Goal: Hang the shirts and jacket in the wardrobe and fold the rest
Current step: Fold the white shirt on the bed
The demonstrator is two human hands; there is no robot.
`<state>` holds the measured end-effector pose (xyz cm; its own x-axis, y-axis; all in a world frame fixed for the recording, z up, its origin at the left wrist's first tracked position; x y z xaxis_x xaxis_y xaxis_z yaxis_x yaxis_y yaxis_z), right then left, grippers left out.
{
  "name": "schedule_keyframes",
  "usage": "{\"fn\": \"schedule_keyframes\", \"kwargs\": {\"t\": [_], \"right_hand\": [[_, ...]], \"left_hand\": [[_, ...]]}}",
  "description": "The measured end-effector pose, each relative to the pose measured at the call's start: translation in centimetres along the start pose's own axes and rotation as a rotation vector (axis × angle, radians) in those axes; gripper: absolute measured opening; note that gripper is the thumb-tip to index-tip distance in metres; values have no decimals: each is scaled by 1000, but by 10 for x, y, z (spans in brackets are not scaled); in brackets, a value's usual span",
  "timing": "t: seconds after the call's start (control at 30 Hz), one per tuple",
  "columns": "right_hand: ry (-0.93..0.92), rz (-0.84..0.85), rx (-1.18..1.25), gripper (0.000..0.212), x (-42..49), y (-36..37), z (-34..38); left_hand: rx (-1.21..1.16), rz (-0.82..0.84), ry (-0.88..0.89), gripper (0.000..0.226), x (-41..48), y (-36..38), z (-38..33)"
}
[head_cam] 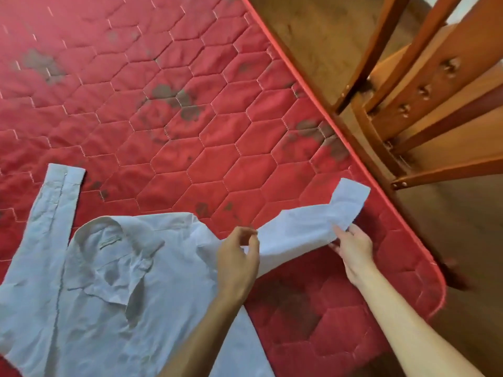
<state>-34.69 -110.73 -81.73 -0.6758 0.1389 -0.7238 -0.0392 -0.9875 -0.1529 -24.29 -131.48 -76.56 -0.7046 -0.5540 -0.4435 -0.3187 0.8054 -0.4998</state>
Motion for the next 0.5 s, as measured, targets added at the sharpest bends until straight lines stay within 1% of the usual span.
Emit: {"fn": "schedule_keyframes", "kwargs": {"t": [0.07,0.13,0.23,0.3,0.37,0.43,0.5], "right_hand": [[10,-49,9,15,15,-14,-1],[25,-100,99,20,25,-25,-2],[27,-119,396,32,33,-40,0],[25,-95,581,35,36,-52,4],[18,-63,667,35,32,-60,12],[-9,19,704,32,18,-61,22],[-50,133,706,35,-1,-48,32]], "left_hand": [[150,6,73,16,-3,9,28],[286,-2,176,20,-7,15,53],[361,-109,341,26,-10,18,75],[345,-152,365,40,-7,19,86],[399,-85,353,48,-1,24,101],[595,60,401,50,2,29,117],[788,177,439,56,8,32,130]]}}
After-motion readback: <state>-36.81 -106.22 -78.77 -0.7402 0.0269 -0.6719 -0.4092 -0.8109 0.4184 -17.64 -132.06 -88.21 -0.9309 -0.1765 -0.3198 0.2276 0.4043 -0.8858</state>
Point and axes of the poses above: each hand's wrist, its own x-axis towards the middle knuckle, its own y-axis out of the palm, z = x × y, the point moved 1 cm from there along x, towards the middle knuckle, and after that the axes turned 2 degrees about z, right-handed, at the moved point
